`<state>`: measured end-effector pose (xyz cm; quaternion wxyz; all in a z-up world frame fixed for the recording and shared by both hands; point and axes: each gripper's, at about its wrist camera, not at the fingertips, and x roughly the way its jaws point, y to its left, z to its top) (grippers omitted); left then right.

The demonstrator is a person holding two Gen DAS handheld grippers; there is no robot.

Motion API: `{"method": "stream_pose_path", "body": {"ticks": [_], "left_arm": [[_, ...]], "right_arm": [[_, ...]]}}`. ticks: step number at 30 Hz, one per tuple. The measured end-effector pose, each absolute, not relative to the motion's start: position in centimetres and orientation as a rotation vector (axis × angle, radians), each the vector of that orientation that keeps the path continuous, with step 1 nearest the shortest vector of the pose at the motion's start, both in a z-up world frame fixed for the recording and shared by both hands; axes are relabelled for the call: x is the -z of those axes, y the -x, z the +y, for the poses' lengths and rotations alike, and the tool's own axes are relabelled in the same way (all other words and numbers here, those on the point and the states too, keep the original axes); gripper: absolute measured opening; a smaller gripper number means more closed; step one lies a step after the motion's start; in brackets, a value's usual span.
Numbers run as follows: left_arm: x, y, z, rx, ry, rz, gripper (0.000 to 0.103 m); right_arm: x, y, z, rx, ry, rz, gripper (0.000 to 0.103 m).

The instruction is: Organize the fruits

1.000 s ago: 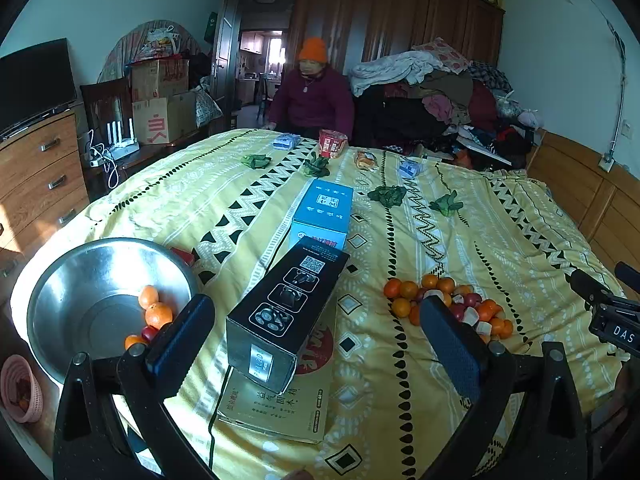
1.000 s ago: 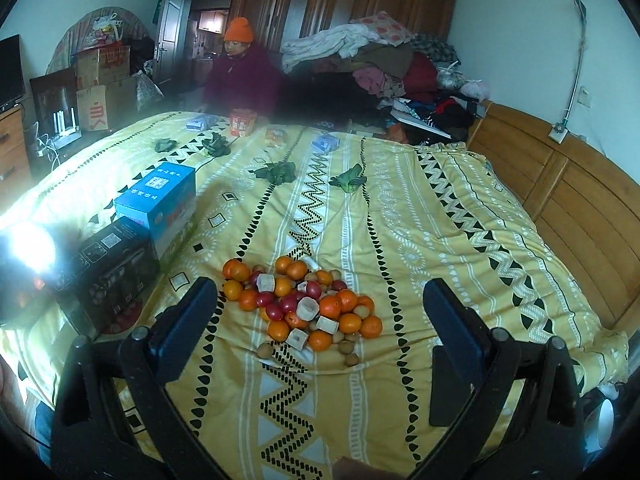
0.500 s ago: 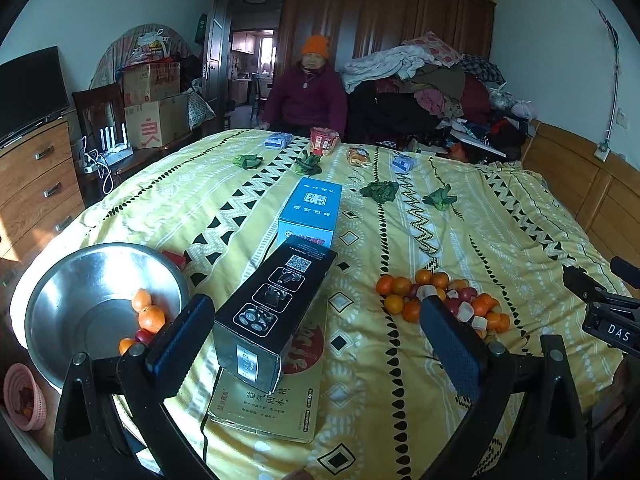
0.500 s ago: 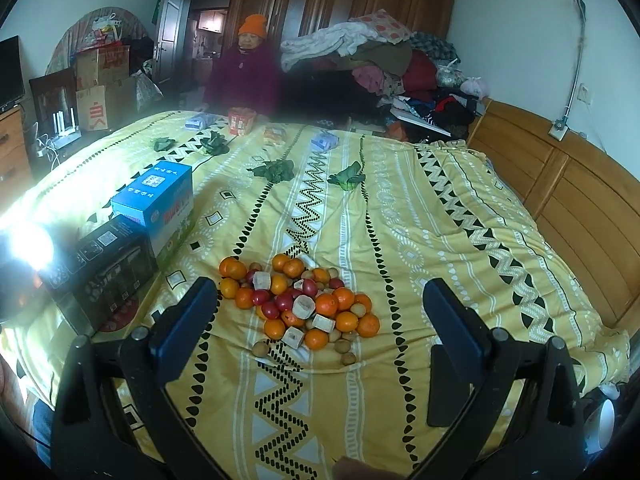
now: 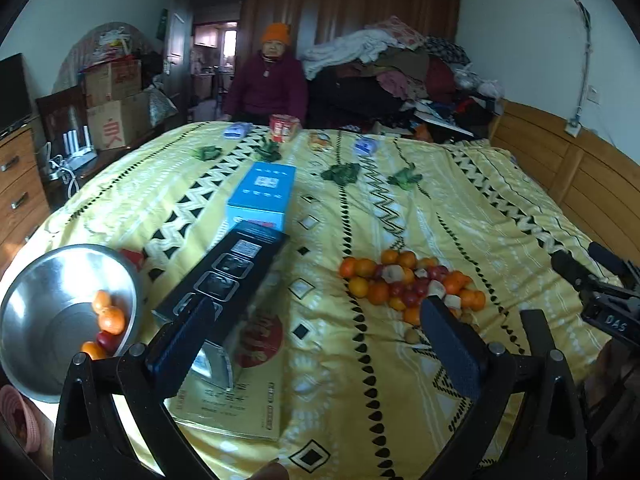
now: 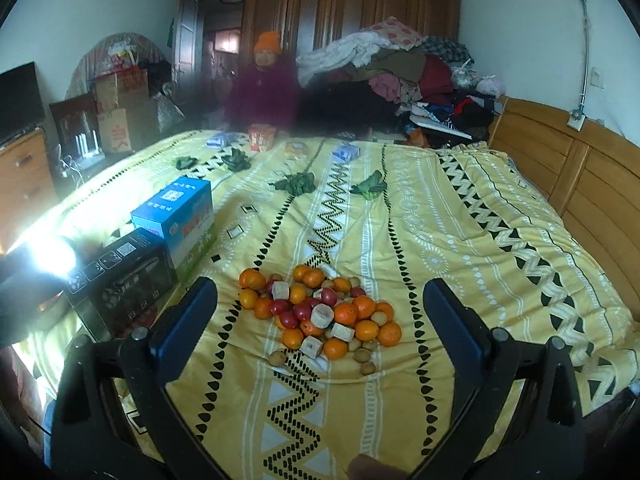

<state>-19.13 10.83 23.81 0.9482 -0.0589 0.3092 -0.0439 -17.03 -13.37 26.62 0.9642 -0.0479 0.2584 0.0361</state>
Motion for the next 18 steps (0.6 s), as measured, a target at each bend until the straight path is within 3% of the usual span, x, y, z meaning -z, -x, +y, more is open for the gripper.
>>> {"method": "stream_pose_path", "body": {"ticks": [4,8,10,12,13,15,18], "left_arm": [[-20.5,16.7,7.6,0.206,0.138,0.724,0.103],[-14.9,12.3,4.3,0.306,0.166,0.869,0.098],[-12.0,9.7,2.3,0.379,0.188,0.939,0.085],[-9.7,7.7,0.1,0.445,0.160,0.981,0.059],[-8.6,6.8,-1.1,0.456,0.120,0.993,0.056],[-6.7,5.4,-2.8,0.478,0.063,1.025,0.045],[-4.8,4.1,-4.0,0.467,0.050,1.056,0.045]], "right_arm": [[-20.9,15.2,-17.5,-0.068,0.027,0.756,0.100],[-16.5,15.6,-20.0,-0.083,-0.032,0.871,0.096],[-14.7,15.6,-20.8,-0.117,-0.068,0.917,0.083],[-13.3,15.2,-21.4,-0.151,-0.098,0.959,0.073],[-12.6,15.0,-21.8,-0.168,-0.121,0.977,0.066],[-11.6,14.7,-22.6,-0.174,-0.155,0.997,0.065],[-10.7,14.1,-23.7,-0.174,-0.183,1.007,0.065]]}}
